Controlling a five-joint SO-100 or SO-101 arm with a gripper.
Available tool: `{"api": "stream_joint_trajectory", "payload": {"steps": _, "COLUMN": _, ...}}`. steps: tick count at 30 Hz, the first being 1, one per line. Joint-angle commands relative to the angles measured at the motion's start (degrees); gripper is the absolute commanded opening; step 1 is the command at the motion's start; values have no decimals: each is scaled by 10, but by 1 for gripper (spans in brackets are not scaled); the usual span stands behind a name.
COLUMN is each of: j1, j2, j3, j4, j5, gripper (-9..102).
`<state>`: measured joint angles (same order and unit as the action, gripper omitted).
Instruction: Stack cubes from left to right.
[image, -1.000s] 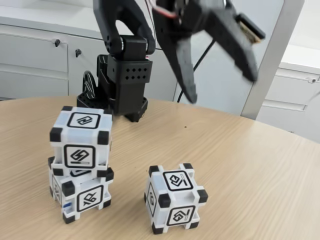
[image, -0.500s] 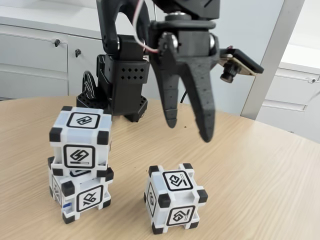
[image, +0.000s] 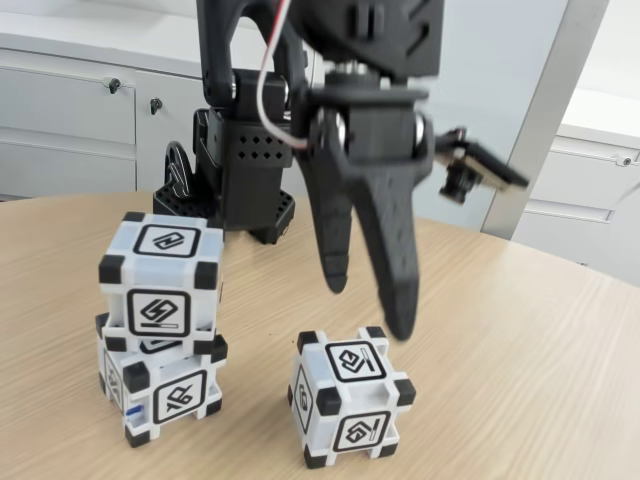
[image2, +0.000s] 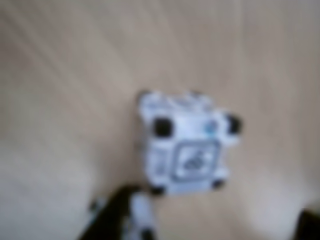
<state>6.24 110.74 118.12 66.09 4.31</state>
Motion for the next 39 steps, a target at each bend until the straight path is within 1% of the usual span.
{"api": "stream_joint_trajectory", "payload": {"steps": 1, "j1": 5, "j2": -42, "j3": -13, "j4": -8, "j5": -11, "gripper": 35}}
{"api": "stream_joint_trajectory", "payload": {"steps": 17, "j1": 5, "j2": -62, "j3": -43, "j4": -10, "j5": -17, "gripper": 35}}
{"api": "stream_joint_trajectory", "payload": {"steps": 24, "j1": 5, "j2": -62, "j3": -42, "j4": -82, "j5": -9, "gripper": 35}}
{"api": "stream_joint_trajectory", "payload": {"steps": 39, "j1": 5, "j2": -64, "j3": -33, "j4": -87, "j5": -20, "gripper": 35}}
